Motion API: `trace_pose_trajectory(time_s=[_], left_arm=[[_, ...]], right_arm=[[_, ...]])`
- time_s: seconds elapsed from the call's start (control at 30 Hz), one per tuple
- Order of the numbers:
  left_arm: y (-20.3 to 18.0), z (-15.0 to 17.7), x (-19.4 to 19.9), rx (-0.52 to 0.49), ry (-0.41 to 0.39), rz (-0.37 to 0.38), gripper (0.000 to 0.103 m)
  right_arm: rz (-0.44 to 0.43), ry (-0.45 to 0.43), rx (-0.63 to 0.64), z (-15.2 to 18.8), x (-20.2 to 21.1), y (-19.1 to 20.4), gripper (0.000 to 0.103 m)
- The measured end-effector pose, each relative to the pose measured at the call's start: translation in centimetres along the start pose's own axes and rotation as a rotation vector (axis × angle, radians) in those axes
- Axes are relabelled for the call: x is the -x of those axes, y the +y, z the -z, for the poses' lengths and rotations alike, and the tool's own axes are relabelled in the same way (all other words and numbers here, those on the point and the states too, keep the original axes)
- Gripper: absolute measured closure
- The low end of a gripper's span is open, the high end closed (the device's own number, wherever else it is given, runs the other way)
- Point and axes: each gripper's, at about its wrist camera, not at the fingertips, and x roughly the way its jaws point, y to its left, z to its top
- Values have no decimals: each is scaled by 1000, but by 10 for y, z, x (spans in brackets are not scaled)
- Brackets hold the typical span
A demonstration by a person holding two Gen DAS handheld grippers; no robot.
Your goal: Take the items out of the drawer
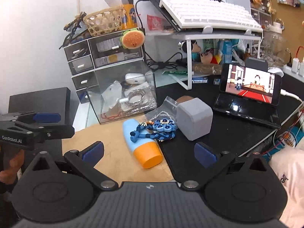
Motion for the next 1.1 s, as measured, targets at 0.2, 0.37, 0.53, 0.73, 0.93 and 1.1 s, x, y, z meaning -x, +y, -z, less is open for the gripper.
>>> trace_pose_trajectory(time_s=[0.2,0.37,0.53,0.73,0.93,1.1], left_arm=[[-6,2,-5,-19,13,-18,0],[-6,2,0,-20,1,-26,0],[-2,3,1,-13,1,-33,0],[2,4,1,-6,4,-41,0],[-3,6,-1,-36,20,-67,0],[-4,6,-2,-42,21,-79,0]], right_arm=[[-4,-29,15,8,-3,-1,0],[-30,-45,-19,16,-7,-4,0],[-48,-63,6,18,-8,5,0],[-38,-82,1,15,-9,9,0],[-41,-90,-9,18,-8,9,0],[-38,-87,9,19,-6,11,0]])
